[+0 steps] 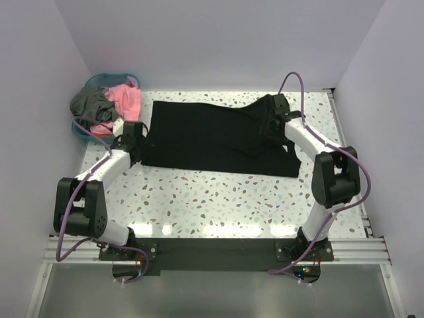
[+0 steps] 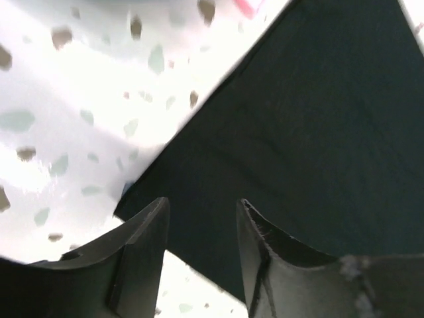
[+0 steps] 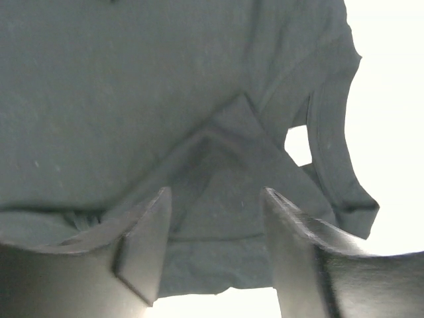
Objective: Fold and stack the t-shirts
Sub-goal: Fold the tshirt
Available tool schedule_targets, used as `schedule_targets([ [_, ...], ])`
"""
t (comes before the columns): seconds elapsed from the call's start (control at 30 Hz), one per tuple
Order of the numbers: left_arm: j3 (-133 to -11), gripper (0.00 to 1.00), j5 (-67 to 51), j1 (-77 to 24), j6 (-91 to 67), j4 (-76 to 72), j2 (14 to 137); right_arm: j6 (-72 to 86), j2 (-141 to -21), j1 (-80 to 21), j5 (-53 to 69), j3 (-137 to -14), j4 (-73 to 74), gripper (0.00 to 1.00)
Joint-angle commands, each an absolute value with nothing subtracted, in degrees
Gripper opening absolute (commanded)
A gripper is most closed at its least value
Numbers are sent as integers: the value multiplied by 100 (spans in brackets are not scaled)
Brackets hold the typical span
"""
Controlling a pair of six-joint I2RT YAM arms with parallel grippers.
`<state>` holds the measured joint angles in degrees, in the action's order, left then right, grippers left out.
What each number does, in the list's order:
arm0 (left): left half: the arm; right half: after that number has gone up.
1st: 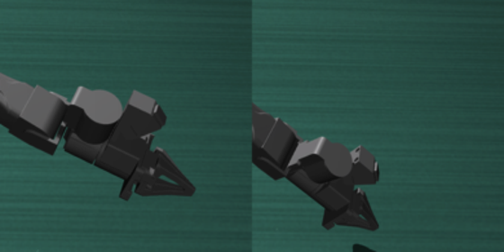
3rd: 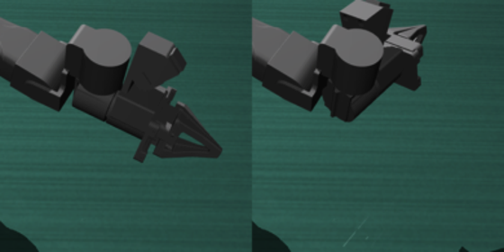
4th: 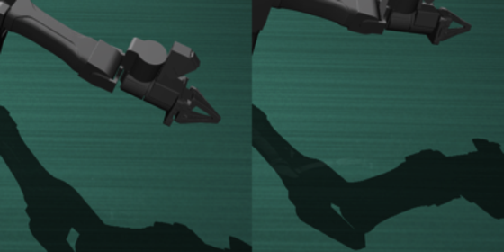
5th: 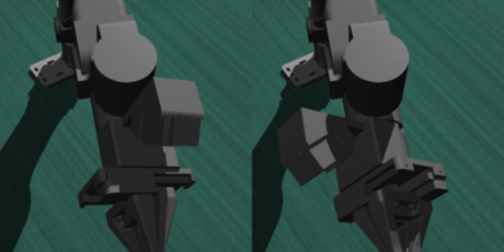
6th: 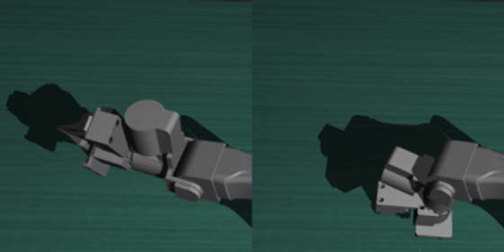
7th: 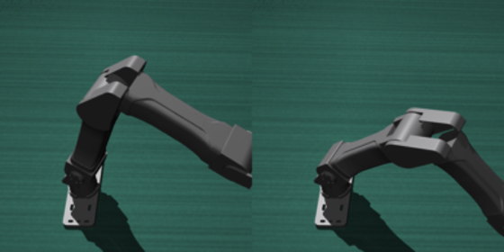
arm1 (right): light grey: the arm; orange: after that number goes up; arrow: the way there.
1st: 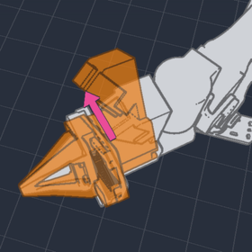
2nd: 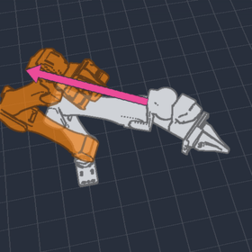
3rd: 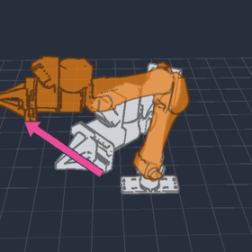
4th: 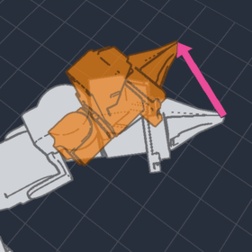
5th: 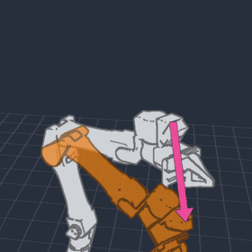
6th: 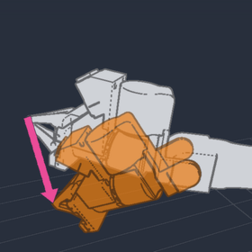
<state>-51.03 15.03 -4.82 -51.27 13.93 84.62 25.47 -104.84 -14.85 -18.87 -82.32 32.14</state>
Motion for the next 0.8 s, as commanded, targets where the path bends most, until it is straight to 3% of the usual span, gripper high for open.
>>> schedule_targets([
  [0.0, -4650, 46, 1600, -729, -5387, 1108, 8385, 2698, -9906, -1573, -1732, -7693, 2936, 58],
  [0.03, -4484, 39, 1608, -790, -5431, 942, 8393, 2724, -9801, -1617, -1740, -7560, 2840, 58],
  [0.23, -4281, 22, 1705, -809, -5765, 1055, 8736, 2874, -9773, -1775, -1267, -6873, 2303, 52],
  [0.4, -4105, 19, 1916, -809, -5906, 1160, 8719, 2935, -10142, -1907, -1002, -6979, 2250, 40],
  [0.77, -3876, 18, 1951, -800, -6003, 1222, 8798, 3225, -9809, -2407, -1142, -6347, 1864, 31],
])
